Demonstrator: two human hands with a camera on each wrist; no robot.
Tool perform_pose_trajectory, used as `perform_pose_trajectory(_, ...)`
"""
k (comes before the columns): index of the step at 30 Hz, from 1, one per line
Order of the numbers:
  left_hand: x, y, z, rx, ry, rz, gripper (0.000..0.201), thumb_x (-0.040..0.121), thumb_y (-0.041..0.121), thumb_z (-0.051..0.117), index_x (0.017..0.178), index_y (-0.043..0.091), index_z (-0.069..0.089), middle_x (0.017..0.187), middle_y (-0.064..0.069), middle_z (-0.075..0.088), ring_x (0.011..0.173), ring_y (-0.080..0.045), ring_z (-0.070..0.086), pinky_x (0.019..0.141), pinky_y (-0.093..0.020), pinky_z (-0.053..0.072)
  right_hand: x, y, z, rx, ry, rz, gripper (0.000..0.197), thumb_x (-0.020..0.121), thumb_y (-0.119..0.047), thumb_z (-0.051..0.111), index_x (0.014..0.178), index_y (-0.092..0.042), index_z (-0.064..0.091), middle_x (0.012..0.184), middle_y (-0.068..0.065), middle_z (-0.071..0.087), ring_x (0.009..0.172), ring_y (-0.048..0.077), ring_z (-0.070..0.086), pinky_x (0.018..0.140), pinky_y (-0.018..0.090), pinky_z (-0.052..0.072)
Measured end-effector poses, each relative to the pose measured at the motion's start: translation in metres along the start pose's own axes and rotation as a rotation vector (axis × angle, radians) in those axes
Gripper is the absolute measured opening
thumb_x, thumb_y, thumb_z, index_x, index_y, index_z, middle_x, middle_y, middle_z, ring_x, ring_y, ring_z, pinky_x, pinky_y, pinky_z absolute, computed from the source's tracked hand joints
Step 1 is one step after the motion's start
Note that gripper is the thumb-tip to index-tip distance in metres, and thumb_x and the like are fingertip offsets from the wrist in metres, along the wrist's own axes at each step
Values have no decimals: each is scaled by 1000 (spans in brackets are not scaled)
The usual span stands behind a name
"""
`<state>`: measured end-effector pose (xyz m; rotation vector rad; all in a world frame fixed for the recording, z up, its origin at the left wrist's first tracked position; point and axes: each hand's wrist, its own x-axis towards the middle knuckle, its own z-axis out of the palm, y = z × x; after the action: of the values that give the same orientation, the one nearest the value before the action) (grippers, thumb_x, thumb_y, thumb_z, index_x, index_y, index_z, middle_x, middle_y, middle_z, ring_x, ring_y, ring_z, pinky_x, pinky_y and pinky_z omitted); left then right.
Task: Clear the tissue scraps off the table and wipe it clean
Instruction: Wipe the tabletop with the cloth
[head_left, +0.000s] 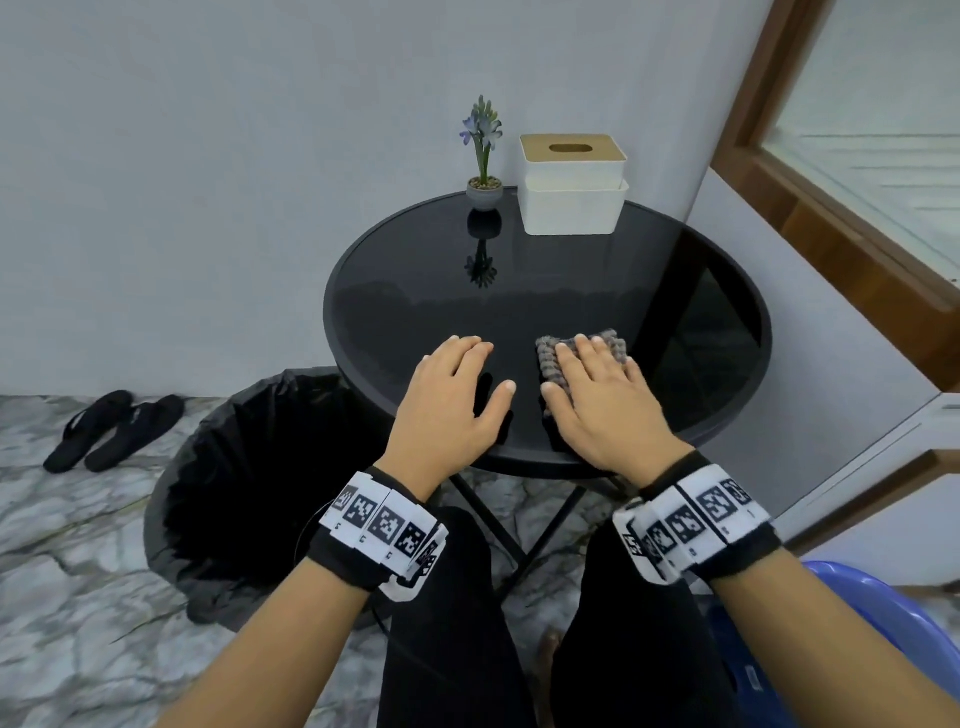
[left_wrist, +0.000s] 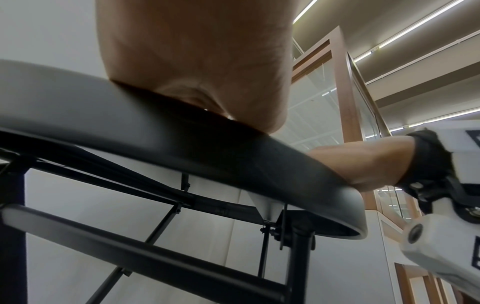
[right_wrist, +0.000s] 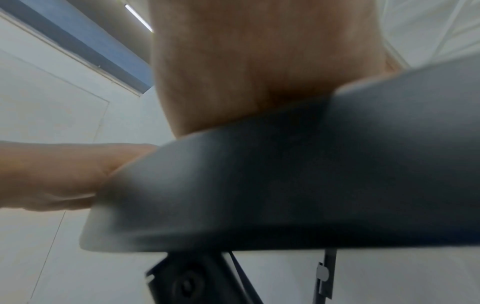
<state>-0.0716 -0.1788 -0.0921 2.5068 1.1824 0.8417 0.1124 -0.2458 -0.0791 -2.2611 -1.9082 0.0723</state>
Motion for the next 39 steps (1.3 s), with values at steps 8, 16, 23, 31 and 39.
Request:
perform_pose_trajectory(8,6,-1,4,-39,28,-33,54,98,43,40,138,7,49,142,-6,50,136,-22,40,112,-44,34,-13,-14,6,33,-40,-234,59,99,-48,24,153,-27,17,162,-3,11,149,12,5,121,40,6)
perform_pose_trajectory(16,3,0,7,57,7,-81,61,96,50,35,140,10,47,146,-5,47,142,-24,33,117,-46,23,-30,48,-10,21,-44,-166,61,95,-54,20,152,-32,17,161,-9,13,148,7,6,120,34,8)
perform_pose_trajectory(23,3,1,11,129,-11,-83,65,94,54,35,142,12,46,149,-5,44,144,-24,29,118,-45,20,15,91,-15,20,-45,28,58,99,-48,28,152,-26,21,162,-3,15,149,13,8,120,39,10)
perform_pose_trajectory(31,2,1,11,180,-22,-93,66,93,57,32,141,14,48,148,-4,46,143,-24,31,117,-46,21,25,34,-2,15,-26,-41,59,99,-48,26,153,-26,19,162,-3,12,149,13,6,120,42,7)
perform_pose_trajectory(39,2,1,10,172,-22,-85,64,94,56,33,140,15,49,148,-3,45,143,-24,31,117,-46,21,-21,37,-5,69,24,-240,59,96,-51,27,151,-30,27,160,-8,21,148,8,12,120,33,10)
